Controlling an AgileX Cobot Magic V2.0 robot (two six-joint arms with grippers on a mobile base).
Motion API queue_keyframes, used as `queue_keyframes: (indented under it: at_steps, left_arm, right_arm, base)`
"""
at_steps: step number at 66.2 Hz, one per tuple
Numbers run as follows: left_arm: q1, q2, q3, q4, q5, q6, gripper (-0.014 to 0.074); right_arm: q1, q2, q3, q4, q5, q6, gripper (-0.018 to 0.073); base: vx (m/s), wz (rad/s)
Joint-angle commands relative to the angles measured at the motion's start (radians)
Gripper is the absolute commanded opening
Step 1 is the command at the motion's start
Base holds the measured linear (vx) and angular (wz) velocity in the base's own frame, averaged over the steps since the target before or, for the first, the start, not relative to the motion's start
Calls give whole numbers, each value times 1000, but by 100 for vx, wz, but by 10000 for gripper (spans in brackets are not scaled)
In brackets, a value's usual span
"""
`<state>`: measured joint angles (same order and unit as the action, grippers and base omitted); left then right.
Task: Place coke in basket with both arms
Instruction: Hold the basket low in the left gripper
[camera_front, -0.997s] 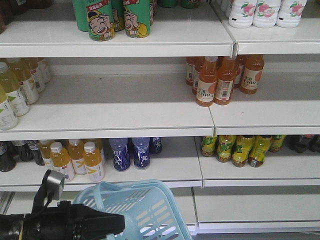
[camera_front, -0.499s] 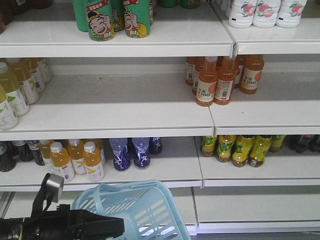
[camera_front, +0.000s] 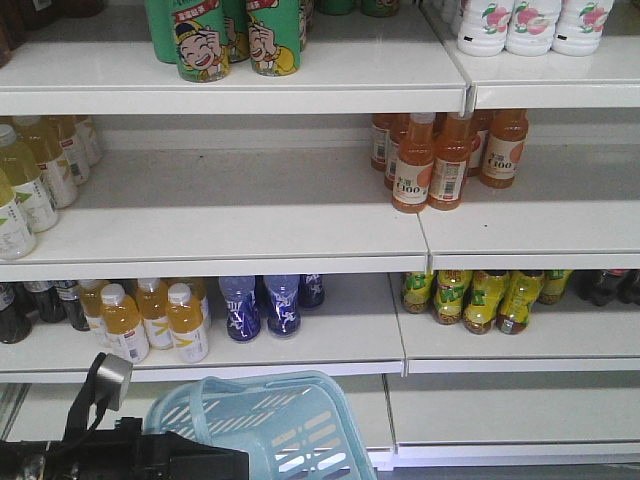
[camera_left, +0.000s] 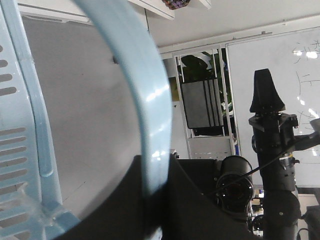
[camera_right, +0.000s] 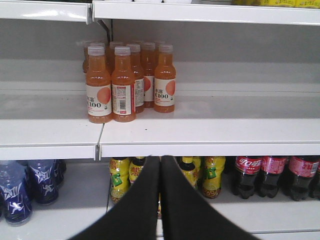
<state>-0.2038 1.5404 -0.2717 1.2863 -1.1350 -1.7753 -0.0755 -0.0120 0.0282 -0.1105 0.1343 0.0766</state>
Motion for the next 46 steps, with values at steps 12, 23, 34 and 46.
queue_keyframes:
  at_steps: [12,23,34,46]
  left_arm:
    - [-5,-32,-10,-36,-243,9,-8]
    - [-5,-32,-10,-36,-243,9,-8]
    - [-5,-32,-10,-36,-243,9,-8]
    - [-5,-32,-10,-36,-243,9,-8]
  right_arm:
    - [-1,-15,15,-8,-75,-4,-9]
    - [-1,-15,15,-8,-75,-4,-9]
    - [-1,-15,15,-8,-75,-4,-9]
    - [-1,-15,15,-8,-75,-4,-9]
  base:
    - [0,0]
    - [0,0]
    - [0,0]
    - [0,0]
